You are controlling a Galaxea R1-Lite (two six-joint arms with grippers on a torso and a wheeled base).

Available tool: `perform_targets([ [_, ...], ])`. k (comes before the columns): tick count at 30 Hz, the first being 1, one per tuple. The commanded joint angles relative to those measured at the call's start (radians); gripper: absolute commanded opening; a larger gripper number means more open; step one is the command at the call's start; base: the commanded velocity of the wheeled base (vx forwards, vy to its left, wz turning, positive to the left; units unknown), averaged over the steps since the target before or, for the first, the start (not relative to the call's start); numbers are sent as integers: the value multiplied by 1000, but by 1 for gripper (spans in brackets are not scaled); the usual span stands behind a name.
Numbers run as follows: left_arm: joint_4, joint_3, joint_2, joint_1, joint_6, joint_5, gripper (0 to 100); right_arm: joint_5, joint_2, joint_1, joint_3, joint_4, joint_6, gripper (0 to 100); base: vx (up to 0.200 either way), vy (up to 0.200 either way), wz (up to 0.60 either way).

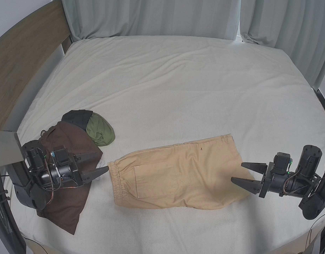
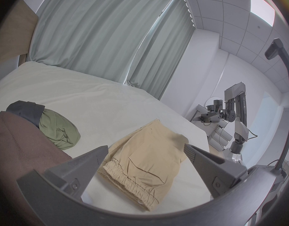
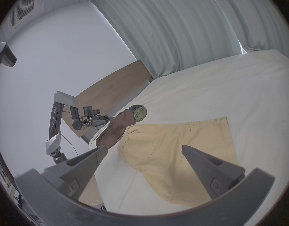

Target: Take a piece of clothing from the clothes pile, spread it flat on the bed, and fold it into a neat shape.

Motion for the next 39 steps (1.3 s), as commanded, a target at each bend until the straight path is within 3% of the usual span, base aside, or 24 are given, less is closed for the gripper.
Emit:
perform_targets([
  [1, 0, 1, -4, 1, 0, 0, 100, -1, -13, -14, -22, 0, 13, 100, 0, 0, 0],
  [15, 0, 53, 5, -8, -1, -1, 100, -31, -17, -16, -62, 0, 62, 100, 0, 0, 0],
  [22, 0, 84, 30, -25, -49, 0, 100, -31, -12, -27, -68, -1, 98, 100, 0, 0, 0],
  [29, 0, 65, 114, -30, -136, 57, 100, -31, -10, -47, -69, -1, 98, 100, 0, 0, 0],
  [39, 0, 24, 238, -74, -133, 142, 100, -31, -10, -53, -68, 0, 96, 100, 0, 0, 0],
])
